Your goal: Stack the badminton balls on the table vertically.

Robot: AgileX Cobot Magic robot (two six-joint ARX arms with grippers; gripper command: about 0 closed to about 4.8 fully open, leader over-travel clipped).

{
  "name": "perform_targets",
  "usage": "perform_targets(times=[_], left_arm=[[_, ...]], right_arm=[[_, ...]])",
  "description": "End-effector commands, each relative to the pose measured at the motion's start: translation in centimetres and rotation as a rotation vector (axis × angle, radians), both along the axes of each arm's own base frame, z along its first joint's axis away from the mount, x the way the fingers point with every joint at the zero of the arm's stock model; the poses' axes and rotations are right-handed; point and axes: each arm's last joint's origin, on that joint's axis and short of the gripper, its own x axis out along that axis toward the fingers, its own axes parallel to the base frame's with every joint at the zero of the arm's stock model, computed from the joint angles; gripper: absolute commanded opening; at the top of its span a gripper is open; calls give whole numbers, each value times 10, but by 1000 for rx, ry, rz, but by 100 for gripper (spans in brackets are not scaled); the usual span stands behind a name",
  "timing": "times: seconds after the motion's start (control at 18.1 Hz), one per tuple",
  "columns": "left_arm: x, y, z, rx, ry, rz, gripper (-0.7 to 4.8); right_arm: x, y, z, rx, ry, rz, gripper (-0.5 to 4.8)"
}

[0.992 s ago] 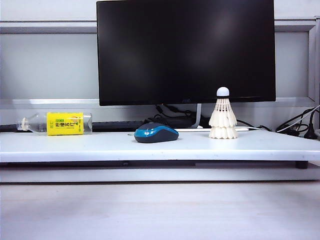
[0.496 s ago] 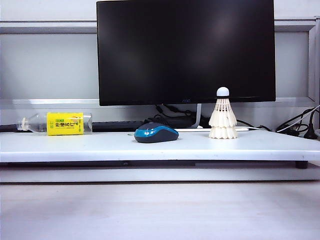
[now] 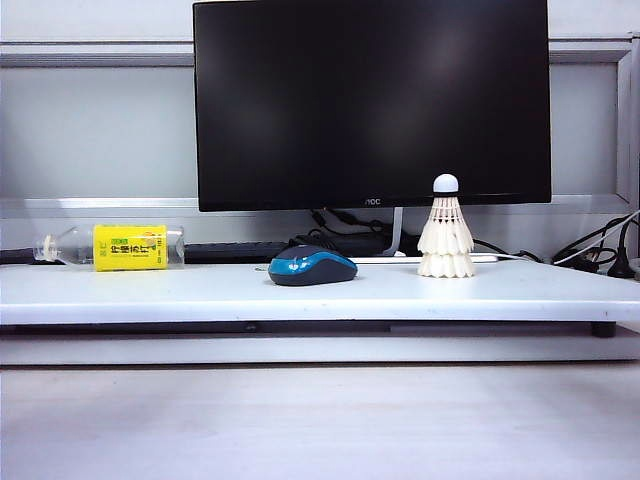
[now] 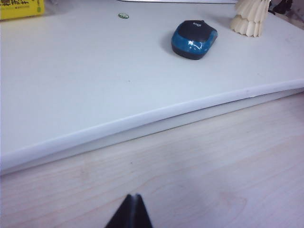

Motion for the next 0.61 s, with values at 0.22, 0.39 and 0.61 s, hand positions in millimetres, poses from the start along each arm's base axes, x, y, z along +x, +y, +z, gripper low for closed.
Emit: perform_targets(times=[0.22, 0.39, 0.61], left_arm=[[-2, 3, 4, -23, -58, 13, -2], [-1, 9, 7, -32, -90, 75, -1], [1, 18, 7, -27, -93, 176, -2]], right_arm=[[1, -3, 0, -1, 5, -44, -5], [3, -13, 0, 1, 0, -142, -5], [4, -20, 1, 5, -13, -220, -5]])
